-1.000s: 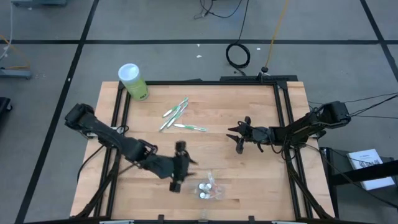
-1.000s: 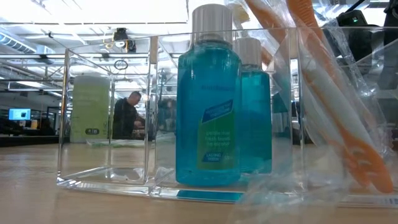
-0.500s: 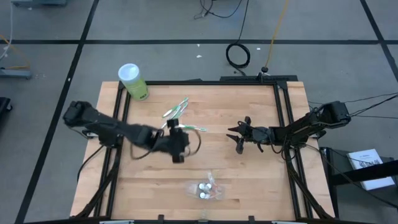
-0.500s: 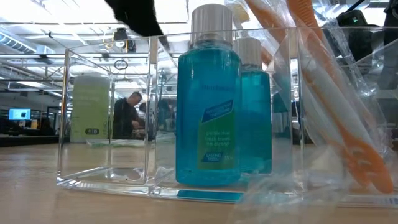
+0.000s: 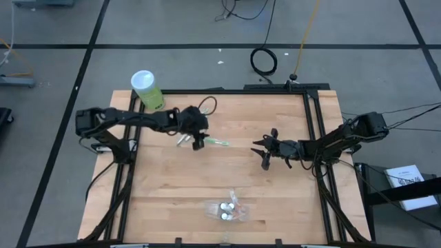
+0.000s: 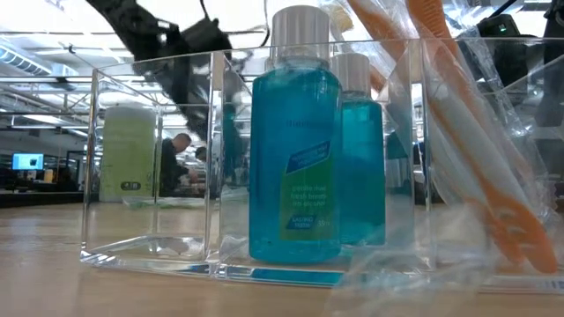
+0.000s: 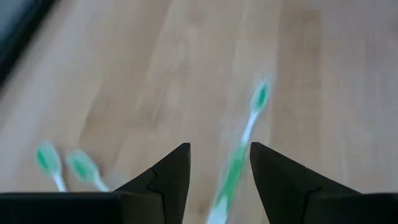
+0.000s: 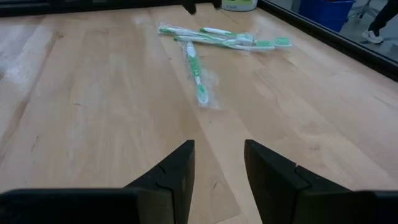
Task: Pick & Place toothbrushing station
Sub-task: Put the green toothbrush into the transparent organizer
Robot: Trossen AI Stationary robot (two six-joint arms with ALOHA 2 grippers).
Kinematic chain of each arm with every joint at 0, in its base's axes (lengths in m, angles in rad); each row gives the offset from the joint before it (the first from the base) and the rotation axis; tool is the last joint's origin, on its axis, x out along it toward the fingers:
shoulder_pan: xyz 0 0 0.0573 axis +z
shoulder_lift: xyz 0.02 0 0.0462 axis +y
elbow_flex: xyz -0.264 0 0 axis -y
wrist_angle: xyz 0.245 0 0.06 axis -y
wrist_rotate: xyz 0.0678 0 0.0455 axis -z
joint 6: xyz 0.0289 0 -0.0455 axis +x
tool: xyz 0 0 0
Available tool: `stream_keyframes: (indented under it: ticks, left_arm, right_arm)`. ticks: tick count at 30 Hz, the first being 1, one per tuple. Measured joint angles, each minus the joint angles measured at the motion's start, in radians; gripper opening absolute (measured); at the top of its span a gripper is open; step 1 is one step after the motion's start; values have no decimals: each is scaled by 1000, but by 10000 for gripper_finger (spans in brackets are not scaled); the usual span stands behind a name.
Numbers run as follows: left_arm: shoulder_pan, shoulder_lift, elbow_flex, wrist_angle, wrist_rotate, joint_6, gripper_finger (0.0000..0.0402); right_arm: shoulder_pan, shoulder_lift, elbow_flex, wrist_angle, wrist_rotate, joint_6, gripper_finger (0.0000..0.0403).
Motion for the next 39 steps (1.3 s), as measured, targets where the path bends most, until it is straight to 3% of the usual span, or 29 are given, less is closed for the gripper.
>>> stream_keyframes:
  ticks: [6, 13, 23, 31, 35, 39]
  left_arm:
    - [45, 77, -36, 35, 152, 57, 175]
    - [22, 201, -25, 72, 138, 42, 174]
    - [15, 193, -20, -118, 256, -320, 175]
    - [-71, 147, -23, -292, 339, -520, 175]
    - [-111, 117, -26, -288, 315, -539, 175]
    - [-144, 79, 28, -305, 129, -567, 175]
  right_arm:
    - [-29, 0, 0, 2, -1, -32, 130]
    - [-37, 0, 0, 6, -5, -34, 130]
    - [-42, 0, 0, 70, -5, -65, 130]
    - [-42, 0, 0, 145, -5, -94, 130]
    - [-42, 0, 0, 149, -5, -94, 130]
    - [-42, 0, 0, 139, -4, -89, 130]
